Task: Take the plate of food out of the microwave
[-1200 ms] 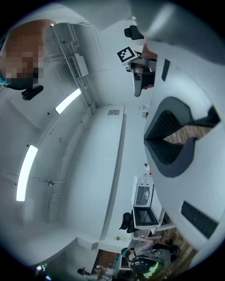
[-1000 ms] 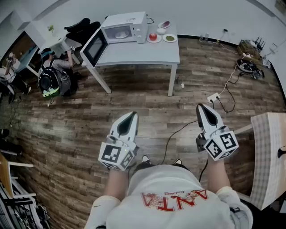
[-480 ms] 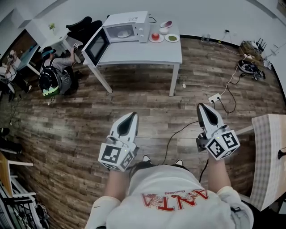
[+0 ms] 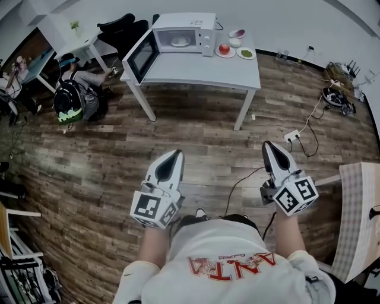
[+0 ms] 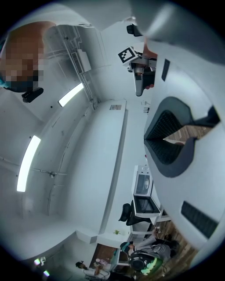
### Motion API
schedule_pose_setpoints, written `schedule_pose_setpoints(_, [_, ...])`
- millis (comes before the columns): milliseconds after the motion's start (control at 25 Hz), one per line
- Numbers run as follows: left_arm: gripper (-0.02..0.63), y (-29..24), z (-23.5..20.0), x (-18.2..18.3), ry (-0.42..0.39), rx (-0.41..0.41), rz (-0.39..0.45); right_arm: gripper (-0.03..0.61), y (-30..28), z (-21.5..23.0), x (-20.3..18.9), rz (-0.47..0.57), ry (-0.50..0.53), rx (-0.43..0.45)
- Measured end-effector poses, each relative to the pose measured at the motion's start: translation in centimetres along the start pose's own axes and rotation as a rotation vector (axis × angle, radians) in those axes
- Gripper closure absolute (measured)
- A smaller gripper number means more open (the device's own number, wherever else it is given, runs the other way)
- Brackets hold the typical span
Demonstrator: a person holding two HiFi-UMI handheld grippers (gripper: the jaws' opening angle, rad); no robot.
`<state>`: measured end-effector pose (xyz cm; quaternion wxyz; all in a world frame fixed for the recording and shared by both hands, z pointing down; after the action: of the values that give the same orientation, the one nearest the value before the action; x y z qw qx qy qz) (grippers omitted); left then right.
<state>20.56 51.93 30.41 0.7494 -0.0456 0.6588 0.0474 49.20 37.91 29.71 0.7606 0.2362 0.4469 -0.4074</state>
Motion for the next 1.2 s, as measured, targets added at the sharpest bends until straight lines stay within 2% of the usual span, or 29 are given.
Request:
schedule_pose_setpoints(160, [0.606, 0.5, -4.5, -1.1, 0.013, 0.018, -0.008, 0.578, -3.3, -1.5, -1.7, -0.036, -0.001, -0.021])
schedule_pose_setpoints(480, [0.606, -0.4, -9.6, -2.6, 0.047, 0.045, -0.011, 0.578, -9.8, -2.5, -1.7, -0.077, 0.025, 0.003])
schedule_pose_setpoints(800, [0.606, -5.5, -14.5, -2.6, 0.016, 0.104, -0.024, 0.578, -18.7, 0.7, -0.7, -0.074, -0.009, 0.076])
schedule_pose_setpoints(1200, [0.606, -16.5, -20.5, -1.7, -0.011, 0.199, -0.062, 0.578, -31.8, 8.2, 4.1, -0.103, -0.028, 0.157])
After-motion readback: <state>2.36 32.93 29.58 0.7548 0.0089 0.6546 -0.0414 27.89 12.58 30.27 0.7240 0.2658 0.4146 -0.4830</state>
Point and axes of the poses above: the fingertips, and each gripper's own axes: y backward along the fingers, z to its right, x out of its top, the point moved 8 cm from there along y, backward along the fingers, and after that the axes turned 15 degrees about -y, right-handed, at the moved point
